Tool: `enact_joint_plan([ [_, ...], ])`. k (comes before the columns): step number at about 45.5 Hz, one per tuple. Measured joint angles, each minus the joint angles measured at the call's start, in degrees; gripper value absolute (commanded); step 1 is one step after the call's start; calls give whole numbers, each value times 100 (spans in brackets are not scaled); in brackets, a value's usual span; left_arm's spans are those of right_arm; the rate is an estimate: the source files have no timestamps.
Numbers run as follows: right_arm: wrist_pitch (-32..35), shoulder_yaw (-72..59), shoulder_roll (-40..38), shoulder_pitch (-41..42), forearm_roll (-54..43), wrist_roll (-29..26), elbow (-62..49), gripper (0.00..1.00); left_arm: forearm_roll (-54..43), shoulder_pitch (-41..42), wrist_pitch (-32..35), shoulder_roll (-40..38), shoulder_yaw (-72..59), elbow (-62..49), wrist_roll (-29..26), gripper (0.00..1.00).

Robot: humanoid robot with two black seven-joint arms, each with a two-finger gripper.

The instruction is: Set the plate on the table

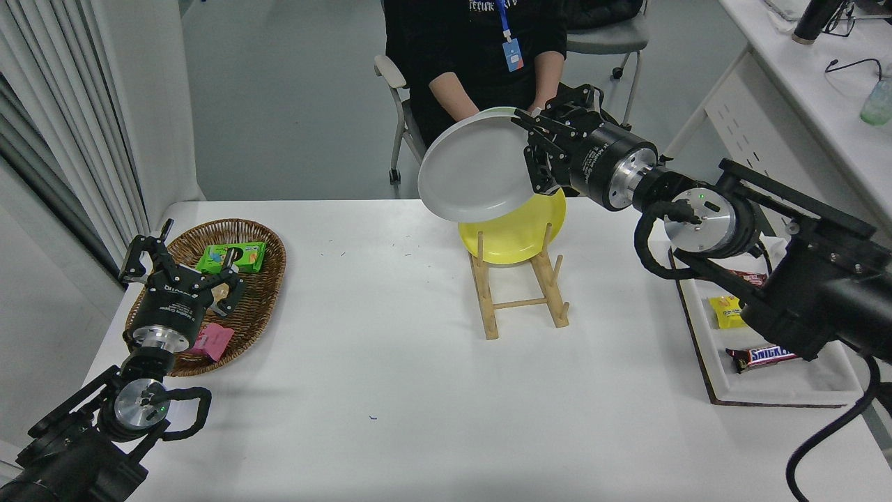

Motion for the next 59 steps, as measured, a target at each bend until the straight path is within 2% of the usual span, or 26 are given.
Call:
enact_joint_plan([
  [18, -359, -6, 239, 105, 202, -56, -25, 0, 0, 0, 0, 1, 0, 0, 0, 98],
  [34, -347, -1150, 321, 836, 1157, -59, -12, 0, -2, 0, 0, 1, 0, 0, 0, 98],
  [44, -331, -1433, 366, 949, 1442, -99, 37, 0, -2, 0, 0, 0, 0, 0, 0, 98],
  [59, -746, -1573, 468, 985, 2598, -147, 129, 0, -1, 0, 0, 1, 0, 0, 0, 98],
])
